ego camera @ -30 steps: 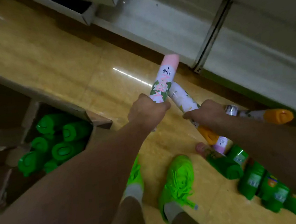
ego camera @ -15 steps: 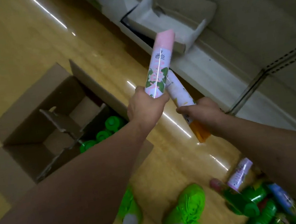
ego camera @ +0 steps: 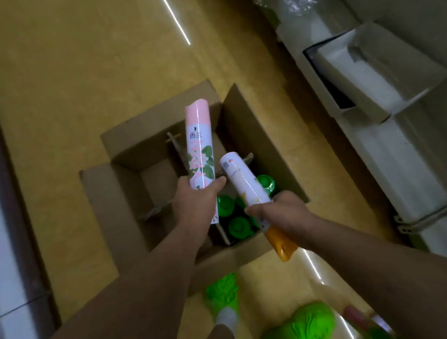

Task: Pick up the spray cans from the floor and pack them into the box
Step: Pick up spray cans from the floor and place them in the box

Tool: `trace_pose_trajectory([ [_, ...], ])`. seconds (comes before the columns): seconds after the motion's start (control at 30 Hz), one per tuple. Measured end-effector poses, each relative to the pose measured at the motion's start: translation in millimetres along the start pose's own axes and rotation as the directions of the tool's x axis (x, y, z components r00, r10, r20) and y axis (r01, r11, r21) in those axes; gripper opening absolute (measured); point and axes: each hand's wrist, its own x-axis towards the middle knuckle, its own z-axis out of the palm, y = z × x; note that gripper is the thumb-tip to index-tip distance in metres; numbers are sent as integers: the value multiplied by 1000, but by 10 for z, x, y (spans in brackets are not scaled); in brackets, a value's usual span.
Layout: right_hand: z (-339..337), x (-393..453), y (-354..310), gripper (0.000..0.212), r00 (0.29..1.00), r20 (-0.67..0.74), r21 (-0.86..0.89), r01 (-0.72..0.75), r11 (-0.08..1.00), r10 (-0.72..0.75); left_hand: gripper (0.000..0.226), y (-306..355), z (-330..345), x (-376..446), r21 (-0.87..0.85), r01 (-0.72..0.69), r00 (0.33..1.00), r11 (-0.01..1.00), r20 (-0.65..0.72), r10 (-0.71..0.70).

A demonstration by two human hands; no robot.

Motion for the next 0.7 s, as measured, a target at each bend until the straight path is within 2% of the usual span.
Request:
trace_pose_trajectory([
  [0.07, 293, -50, -67, 54, 999, 46, -41, -3, 999, 5, 53, -231, -241, 51, -23, 56, 998, 998, -18, -56],
  [0.17, 653, -88, -117, 48, 993, 115, -114, -27, 993, 40, 69, -579, -512, 128, -70, 150, 988, 986, -23, -151],
  [0.3, 1027, -31, -149, 34, 972, 203, -143, -91, 986, 119, 78, -1015, -741, 256, -143, 290, 957, 946, 43, -287],
  [0.4, 1238, 76, -112, 27, 948, 253, -141, -159, 977, 191, 60, -1408, -769, 380, -181, 387, 922, 904, 92, -376],
  [0.47, 1378, 194, -64, 35, 943, 259, -156, -174, 972, 210, 55, -1646, -743, 477, -188, 433, 900, 881, 132, -415],
  [0.57, 1562, 409, 18, 43, 933, 260, -164, -210, 964, 247, 64, -1878, -688, 639, -155, 457, 882, 876, 208, -424],
  [0.7, 1789, 626, 180, 41, 937, 243, -192, -206, 960, 250, 44, -2118, -626, 818, -113, 456, 879, 883, 213, -427],
])
